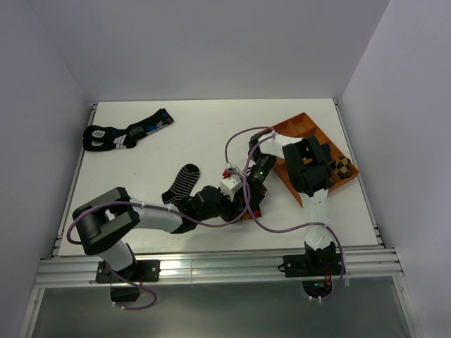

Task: Roll the socks
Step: Roll the sock at the center of the board.

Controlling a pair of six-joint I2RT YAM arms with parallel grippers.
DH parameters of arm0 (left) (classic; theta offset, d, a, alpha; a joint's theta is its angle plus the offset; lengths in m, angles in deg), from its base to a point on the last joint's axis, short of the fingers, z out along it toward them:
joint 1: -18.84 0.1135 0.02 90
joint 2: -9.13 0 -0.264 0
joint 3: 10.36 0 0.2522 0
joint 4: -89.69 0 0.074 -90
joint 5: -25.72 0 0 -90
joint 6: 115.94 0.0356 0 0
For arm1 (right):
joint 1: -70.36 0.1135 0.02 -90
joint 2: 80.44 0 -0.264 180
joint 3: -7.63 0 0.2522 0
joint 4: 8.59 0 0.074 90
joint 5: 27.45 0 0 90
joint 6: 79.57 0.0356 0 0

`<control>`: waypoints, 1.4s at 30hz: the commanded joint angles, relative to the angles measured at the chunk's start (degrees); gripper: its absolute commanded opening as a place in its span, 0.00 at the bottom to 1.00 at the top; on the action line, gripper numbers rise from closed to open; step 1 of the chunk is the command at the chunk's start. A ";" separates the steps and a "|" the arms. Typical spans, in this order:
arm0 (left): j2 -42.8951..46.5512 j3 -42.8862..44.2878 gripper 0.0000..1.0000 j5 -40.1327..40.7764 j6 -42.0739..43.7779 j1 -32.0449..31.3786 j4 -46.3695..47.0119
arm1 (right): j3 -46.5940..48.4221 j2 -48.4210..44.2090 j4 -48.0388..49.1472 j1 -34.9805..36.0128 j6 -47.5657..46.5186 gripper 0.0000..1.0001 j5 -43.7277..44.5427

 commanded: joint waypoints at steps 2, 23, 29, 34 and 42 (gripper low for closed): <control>-2.01 1.58 0.48 -3.66 2.00 0.63 4.25 | 1.88 1.45 -0.02 -0.53 -2.28 0.26 2.83; -13.79 9.57 0.00 -17.47 -1.87 2.83 -2.85 | -5.31 -6.81 16.05 -0.53 9.48 0.40 6.43; -15.47 10.81 0.00 -15.71 -3.71 2.48 -8.57 | -10.50 -15.86 28.61 -0.79 18.97 0.51 8.72; -16.17 11.51 0.00 -14.92 -4.33 2.48 -11.65 | -13.58 -22.80 33.90 -1.41 24.16 0.57 11.18; -17.92 15.02 0.00 -14.04 -4.86 2.48 -18.05 | -18.77 -31.94 38.12 -3.95 27.33 0.62 13.64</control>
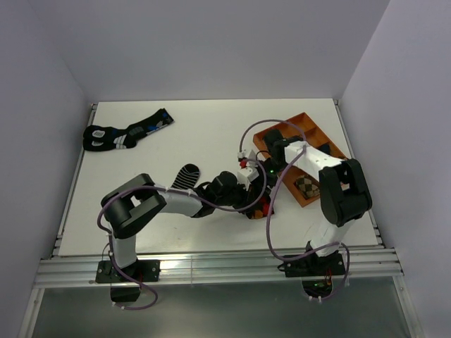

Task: Roll the socks
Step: Roll the sock at the center of the board.

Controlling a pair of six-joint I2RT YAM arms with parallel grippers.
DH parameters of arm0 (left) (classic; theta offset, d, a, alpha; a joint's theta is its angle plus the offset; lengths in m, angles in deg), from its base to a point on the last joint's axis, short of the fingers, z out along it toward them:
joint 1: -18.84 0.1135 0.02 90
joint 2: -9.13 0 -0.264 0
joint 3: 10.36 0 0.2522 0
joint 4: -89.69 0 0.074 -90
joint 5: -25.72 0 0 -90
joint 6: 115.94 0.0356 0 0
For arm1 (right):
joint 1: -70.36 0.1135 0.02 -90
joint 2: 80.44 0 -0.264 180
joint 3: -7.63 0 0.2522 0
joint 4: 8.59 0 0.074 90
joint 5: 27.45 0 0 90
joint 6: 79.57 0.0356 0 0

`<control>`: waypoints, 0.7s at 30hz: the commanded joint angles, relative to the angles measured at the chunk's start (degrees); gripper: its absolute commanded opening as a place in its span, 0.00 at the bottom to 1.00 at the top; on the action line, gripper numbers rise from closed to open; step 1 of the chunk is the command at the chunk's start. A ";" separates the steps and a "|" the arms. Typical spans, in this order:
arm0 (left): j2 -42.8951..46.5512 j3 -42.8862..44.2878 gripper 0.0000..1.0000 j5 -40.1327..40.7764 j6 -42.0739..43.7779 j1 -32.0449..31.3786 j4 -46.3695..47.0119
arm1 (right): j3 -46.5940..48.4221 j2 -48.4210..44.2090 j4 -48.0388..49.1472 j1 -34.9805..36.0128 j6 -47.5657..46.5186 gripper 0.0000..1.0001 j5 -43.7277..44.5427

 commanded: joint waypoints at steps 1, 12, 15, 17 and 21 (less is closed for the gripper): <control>-3.94 0.97 0.00 -0.14 -0.05 -0.89 -14.26 | -1.76 -6.11 6.10 -1.37 2.22 0.61 -0.63; -5.78 6.42 0.00 -2.42 -0.84 0.52 -24.71 | -5.98 -16.74 5.49 -11.83 0.56 0.62 -1.85; -5.87 8.18 0.00 -4.87 -0.66 1.40 -29.29 | -9.05 -20.69 4.52 -13.85 -2.43 0.60 -2.30; -6.05 9.33 0.00 -6.63 -0.66 2.62 -32.69 | -11.52 -23.25 5.57 -14.21 -4.53 0.60 -1.51; -7.10 11.96 0.00 -10.41 0.13 4.47 -38.96 | -16.44 -28.70 5.05 -14.21 -8.93 0.61 -1.60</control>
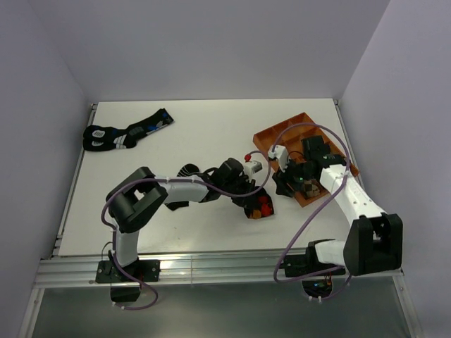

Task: Roll the socks
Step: Roll the sock at the center of the board.

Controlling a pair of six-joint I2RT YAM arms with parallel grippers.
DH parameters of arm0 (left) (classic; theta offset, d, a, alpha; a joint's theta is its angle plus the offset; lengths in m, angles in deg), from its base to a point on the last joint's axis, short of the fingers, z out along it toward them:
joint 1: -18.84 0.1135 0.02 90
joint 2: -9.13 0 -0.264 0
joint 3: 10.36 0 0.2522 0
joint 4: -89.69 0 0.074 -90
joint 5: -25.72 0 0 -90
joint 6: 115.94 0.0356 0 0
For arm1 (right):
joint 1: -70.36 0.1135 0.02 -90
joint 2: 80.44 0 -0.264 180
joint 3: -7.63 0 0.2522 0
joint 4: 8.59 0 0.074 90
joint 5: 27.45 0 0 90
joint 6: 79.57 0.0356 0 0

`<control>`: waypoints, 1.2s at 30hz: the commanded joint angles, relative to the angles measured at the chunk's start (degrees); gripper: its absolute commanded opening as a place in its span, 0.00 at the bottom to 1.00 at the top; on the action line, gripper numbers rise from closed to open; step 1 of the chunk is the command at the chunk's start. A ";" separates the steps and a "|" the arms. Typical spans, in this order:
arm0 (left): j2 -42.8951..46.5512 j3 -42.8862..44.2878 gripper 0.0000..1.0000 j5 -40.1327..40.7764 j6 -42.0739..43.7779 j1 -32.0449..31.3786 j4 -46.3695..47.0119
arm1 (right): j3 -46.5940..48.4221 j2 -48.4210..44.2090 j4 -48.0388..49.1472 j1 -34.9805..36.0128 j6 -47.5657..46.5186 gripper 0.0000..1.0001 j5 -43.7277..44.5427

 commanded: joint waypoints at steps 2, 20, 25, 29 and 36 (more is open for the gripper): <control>-4.37 1.04 0.00 -5.05 2.20 2.20 -19.80 | -3.47 -3.68 -0.63 -0.05 -8.12 0.59 -1.33; -11.05 12.03 0.00 -13.14 4.05 5.81 -34.31 | -14.10 -15.11 2.17 15.58 -15.51 0.60 1.65; -13.16 14.14 0.00 -14.63 3.44 6.07 -35.01 | -15.77 -14.41 4.80 20.60 -14.81 0.60 3.58; -14.13 14.41 0.00 -15.95 2.74 6.78 -34.75 | -16.83 -12.57 7.88 23.24 -14.63 0.61 5.43; -15.45 14.75 0.00 -17.62 1.77 8.09 -34.13 | -18.06 -10.54 12.37 27.11 -13.84 0.61 7.45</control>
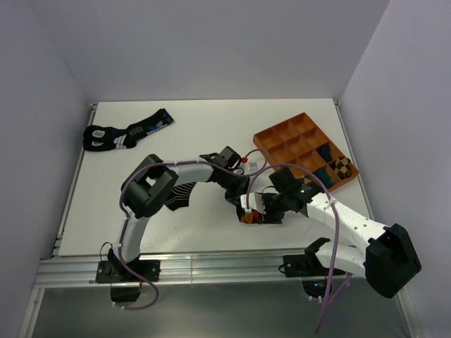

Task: Roll the socks
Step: Roll the sock at the center of the board.

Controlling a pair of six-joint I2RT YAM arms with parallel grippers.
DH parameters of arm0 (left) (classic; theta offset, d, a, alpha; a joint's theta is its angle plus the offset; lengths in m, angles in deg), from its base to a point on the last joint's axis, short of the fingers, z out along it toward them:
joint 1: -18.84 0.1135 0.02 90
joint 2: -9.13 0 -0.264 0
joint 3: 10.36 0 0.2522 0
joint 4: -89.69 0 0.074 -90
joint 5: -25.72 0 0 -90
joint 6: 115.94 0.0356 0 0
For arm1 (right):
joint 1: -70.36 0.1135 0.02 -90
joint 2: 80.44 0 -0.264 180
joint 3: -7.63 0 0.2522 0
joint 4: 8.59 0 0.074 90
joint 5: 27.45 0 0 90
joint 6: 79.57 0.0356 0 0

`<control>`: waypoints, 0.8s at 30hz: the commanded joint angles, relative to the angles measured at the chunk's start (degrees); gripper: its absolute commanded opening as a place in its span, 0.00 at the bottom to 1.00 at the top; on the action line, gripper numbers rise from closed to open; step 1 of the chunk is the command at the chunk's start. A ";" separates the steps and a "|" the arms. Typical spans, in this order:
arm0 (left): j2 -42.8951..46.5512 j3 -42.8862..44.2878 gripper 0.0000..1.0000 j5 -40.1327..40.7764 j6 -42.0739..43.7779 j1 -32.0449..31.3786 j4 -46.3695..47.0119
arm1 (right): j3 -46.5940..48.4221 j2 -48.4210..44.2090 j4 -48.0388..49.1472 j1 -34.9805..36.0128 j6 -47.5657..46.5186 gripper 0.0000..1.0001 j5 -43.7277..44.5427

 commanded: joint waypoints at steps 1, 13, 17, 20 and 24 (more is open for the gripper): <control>-4.43 -1.05 0.00 5.68 2.05 0.29 -6.00 | -0.97 0.65 4.54 1.65 0.87 0.61 1.77; -7.42 1.94 0.00 3.48 1.61 1.17 -6.27 | -2.20 4.78 8.41 6.31 1.48 0.60 5.20; -8.04 2.73 0.00 3.13 1.26 1.52 -6.18 | -2.20 6.80 9.55 6.92 1.83 0.59 5.55; -8.30 2.56 0.00 2.86 0.47 1.70 -5.74 | -1.68 7.94 10.70 7.27 2.89 0.56 5.55; -7.60 0.11 0.00 1.90 -3.56 1.79 -1.79 | -0.01 10.58 10.26 7.19 4.38 0.48 4.33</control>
